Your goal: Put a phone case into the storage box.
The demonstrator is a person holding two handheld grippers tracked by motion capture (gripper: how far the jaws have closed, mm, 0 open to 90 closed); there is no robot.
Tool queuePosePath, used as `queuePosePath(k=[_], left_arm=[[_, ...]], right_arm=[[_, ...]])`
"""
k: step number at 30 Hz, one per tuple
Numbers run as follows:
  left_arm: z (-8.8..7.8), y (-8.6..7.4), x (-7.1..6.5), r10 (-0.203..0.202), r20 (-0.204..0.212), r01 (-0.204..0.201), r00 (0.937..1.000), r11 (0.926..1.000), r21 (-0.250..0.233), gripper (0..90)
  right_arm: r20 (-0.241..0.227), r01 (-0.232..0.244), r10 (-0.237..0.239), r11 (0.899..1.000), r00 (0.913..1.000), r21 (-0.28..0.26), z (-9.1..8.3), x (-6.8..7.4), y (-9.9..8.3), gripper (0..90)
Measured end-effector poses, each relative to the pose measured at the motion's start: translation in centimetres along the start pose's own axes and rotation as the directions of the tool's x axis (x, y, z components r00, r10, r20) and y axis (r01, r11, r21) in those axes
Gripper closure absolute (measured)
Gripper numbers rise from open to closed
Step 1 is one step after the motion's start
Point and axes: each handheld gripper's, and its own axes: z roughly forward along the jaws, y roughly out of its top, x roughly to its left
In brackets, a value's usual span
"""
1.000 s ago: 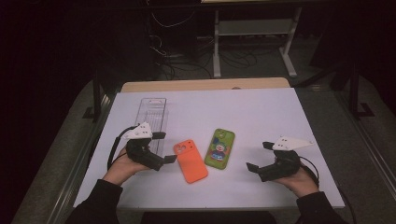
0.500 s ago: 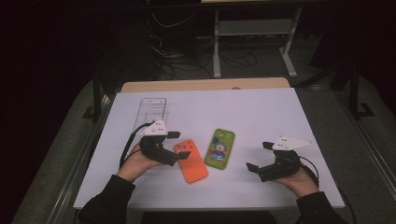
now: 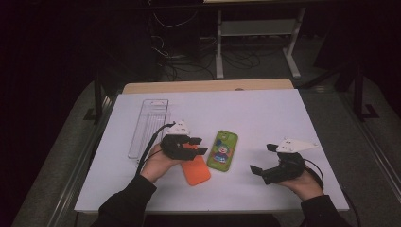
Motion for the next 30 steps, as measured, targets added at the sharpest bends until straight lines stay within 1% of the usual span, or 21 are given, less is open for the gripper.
queuePosePath(k=[1,3,5,6,7,8,10,12,13,14,15,16,17,18,19,20,21,22,23,25,30], left_arm=[[0.4,0.0,-0.1,-0.002,-0.005,0.002,1.0000,0.9999,0.012,57.3],[1.4,-0.1,-0.2,0.003,-0.023,-0.002,0.9997,0.9988,0.049,66.4],[1.8,-0.1,0.0,0.010,-0.027,-0.009,0.9996,0.9980,0.063,74.1],[2.3,-0.2,-0.1,-0.013,-0.023,0.014,0.9997,0.9976,0.067,76.3],[2.3,-0.2,-0.1,-0.013,-0.023,0.014,0.9997,0.9976,0.067,79.3],[2.7,-0.3,0.1,0.003,-0.026,-0.001,0.9996,0.9965,0.084,81.4],[2.9,-0.4,0.1,-0.006,-0.025,0.008,0.9997,0.9964,0.084,84.1],[3.2,-0.5,0.1,0.005,-0.028,-0.001,0.9996,0.9936,0.113,89.0],[3.3,-0.6,0.1,0.004,-0.022,-0.001,0.9998,0.9924,0.123,89.4],[3.5,-0.6,0.0,-0.015,-0.025,0.018,0.9996,0.9925,0.121,89.5],[3.7,-0.7,0.0,-0.013,-0.023,0.016,0.9996,0.9920,0.125,89.6],[3.8,-0.7,0.1,0.008,-0.025,-0.004,0.9997,0.9893,0.146,89.6],[4.0,-0.9,-0.1,-0.019,-0.028,0.023,0.9994,0.9897,0.141,89.6],[4.1,-0.9,-0.1,-0.007,-0.031,0.011,0.9995,0.9880,0.154,89.6],[4.4,-1.0,-0.2,-0.015,-0.034,0.020,0.9993,0.9899,0.141,89.6],[4.4,-1.1,-0.1,0.014,-0.032,-0.008,0.9994,0.9839,0.178,89.6],[4.7,-1.3,-0.2,-0.011,-0.041,0.017,0.9991,0.9859,0.166,89.6],[4.9,-1.4,-0.2,-0.019,-0.039,0.025,0.9990,0.9866,0.161,89.6],[4.8,-1.4,-0.1,0.004,-0.041,0.004,0.9992,0.9814,0.192,89.6],[5.1,-1.6,-0.1,-0.025,-0.048,0.033,0.9986,0.9832,0.179,89.6],[5.5,-2.0,0.0,-0.025,-0.060,0.036,0.9979,0.9803,0.194,89.6]], right_arm=[[0.000,0.000,0.000,1.000,1.0000,0.000,0.0,0.0,0.0,0.0],[-0.003,0.000,0.000,1.000,1.0000,0.000,0.0,0.0,0.0,0.0],[-0.004,0.000,0.000,1.000,1.0000,-0.001,0.0,0.0,0.0,0.0],[-0.005,0.001,-0.001,1.000,1.0000,-0.001,0.0,0.0,0.0,0.0],[-0.005,0.001,-0.001,1.000,1.0000,-0.001,0.0,0.0,0.0,0.0],[-0.006,0.001,-0.001,1.000,1.0000,-0.001,0.0,-0.1,0.0,0.0],[-0.007,0.001,-0.001,1.000,1.0000,-0.001,0.0,-0.1,0.0,0.0],[-0.008,0.002,-0.002,1.000,1.0000,0.000,0.0,0.0,0.0,0.0],[-0.008,0.002,-0.002,1.000,1.0000,0.000,0.0,0.0,0.0,0.0],[-0.008,0.002,-0.002,1.000,1.0000,0.000,0.0,0.0,0.0,0.0],[-0.009,0.002,-0.002,1.000,1.0000,0.001,0.0,0.0,0.0,0.0],[-0.009,0.002,-0.002,1.000,1.0000,0.001,0.0,0.0,0.0,0.0],[-0.008,0.002,-0.002,1.000,1.0000,0.001,0.0,0.0,0.0,0.0],[-0.008,0.002,-0.002,1.000,1.0000,0.001,0.0,0.0,0.0,0.0],[-0.008,0.001,-0.001,1.000,1.0000,0.001,0.0,0.0,0.0,0.0],[-0.008,0.001,-0.001,1.000,1.0000,0.001,0.0,0.0,0.0,0.0],[-0.006,0.001,-0.001,1.000,1.0000,0.002,-0.1,0.0,0.0,0.0],[-0.006,0.001,-0.001,1.000,1.0000,0.002,-0.1,0.0,0.0,0.0],[-0.006,0.000,0.000,1.000,1.0000,0.002,-0.1,0.0,0.0,0.0],[-0.006,-0.002,0.002,1.000,1.0000,0.001,-0.1,0.0,0.0,0.0],[-0.005,-0.002,0.002,1.000,1.0000,0.000,-0.1,0.0,0.0,0.0]])
